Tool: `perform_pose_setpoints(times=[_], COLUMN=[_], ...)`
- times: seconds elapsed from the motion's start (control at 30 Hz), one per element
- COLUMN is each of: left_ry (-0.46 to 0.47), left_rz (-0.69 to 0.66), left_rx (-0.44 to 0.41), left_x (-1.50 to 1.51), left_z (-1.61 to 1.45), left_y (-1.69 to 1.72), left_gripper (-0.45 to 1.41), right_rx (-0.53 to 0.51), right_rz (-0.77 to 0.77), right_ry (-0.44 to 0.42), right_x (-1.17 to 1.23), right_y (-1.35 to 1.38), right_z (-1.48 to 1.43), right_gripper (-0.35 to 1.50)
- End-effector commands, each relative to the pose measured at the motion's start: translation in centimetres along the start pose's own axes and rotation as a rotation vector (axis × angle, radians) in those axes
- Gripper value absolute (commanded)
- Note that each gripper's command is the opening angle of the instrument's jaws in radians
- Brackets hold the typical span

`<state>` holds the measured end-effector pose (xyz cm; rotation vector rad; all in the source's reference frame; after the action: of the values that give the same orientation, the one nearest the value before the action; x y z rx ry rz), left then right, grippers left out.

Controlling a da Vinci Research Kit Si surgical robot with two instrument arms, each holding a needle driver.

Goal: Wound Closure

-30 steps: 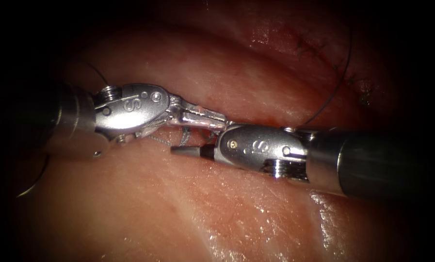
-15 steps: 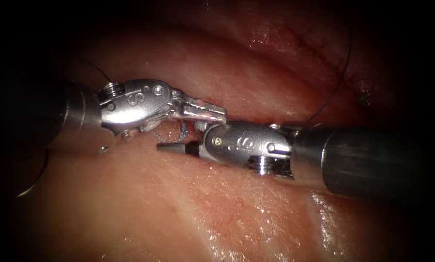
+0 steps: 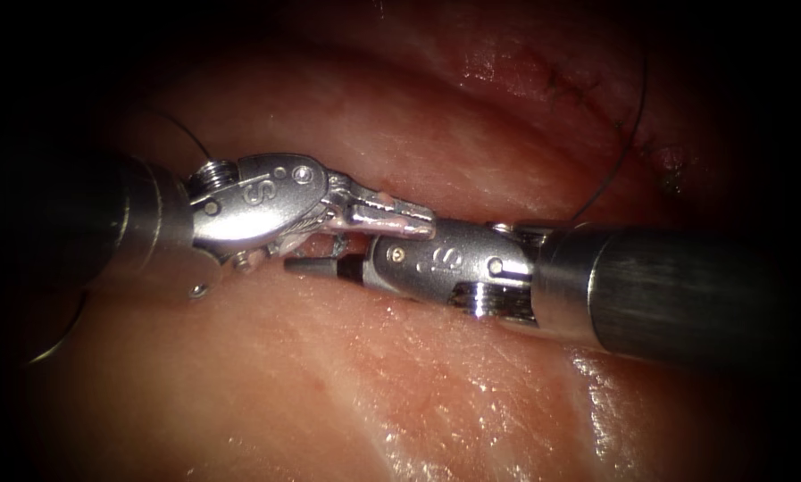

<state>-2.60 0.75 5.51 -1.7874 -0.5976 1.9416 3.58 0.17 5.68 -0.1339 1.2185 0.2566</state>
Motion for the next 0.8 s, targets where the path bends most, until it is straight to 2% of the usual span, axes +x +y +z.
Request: perform_pose_setpoints(times=[0.03,0.07,0.2,0.27,0.3,0.33,0.37,0.4,0.43,0.53,0.73,0.8], left_ry=[0.000,0.000,0.000,0.000,0.001,0.002,0.001,0.005,0.008,0.022,0.036,0.039], left_rz=[-0.003,-0.003,-0.004,-0.004,-0.005,-0.006,-0.008,-0.005,-0.002,0.002,0.004,0.003], left_rx=[-0.003,-0.003,-0.004,-0.005,-0.008,-0.014,-0.011,-0.001,0.004,0.028,0.047,0.062], left_x=[-0.09,-0.09,-0.08,-0.07,-0.07,-0.05,-0.04,0.00,0.03,0.15,0.21,0.19], left_z=[0.05,0.05,0.04,0.03,0.01,-0.02,-0.04,-0.10,-0.15,-0.38,-0.58,-0.68], left_y=[0.00,-0.01,-0.01,-0.01,-0.01,-0.02,-0.03,-0.06,-0.08,-0.18,-0.30,-0.38], left_gripper=[-0.45,-0.45,-0.45,-0.45,-0.45,-0.45,-0.45,-0.45,-0.45,-0.45,-0.45,-0.45], right_rx=[0.024,0.039,-0.034,-0.045,-0.014,-0.012,-0.016,-0.026,-0.031,-0.012,0.017,0.001], right_rz=[0.026,0.028,0.032,0.044,0.055,0.055,0.055,0.057,0.064,0.069,0.068,0.079], right_ry=[0.022,0.040,0.001,0.013,0.026,0.027,0.035,0.057,0.071,0.096,0.115,0.112], right_x=[-0.03,-0.04,-0.09,-0.12,-0.11,-0.08,-0.06,0.00,0.03,0.20,0.33,0.34], right_y=[-0.07,-0.08,-0.02,0.01,-0.02,-0.04,-0.06,-0.10,-0.12,-0.31,-0.43,-0.47], right_z=[0.03,-0.01,-0.08,-0.12,-0.13,-0.14,-0.15,-0.18,-0.20,-0.41,-0.77,-0.99], right_gripper=[0.52,-0.35,-0.35,-0.35,-0.35,-0.27,0.39,1.31,1.41,1.48,1.48,1.48])
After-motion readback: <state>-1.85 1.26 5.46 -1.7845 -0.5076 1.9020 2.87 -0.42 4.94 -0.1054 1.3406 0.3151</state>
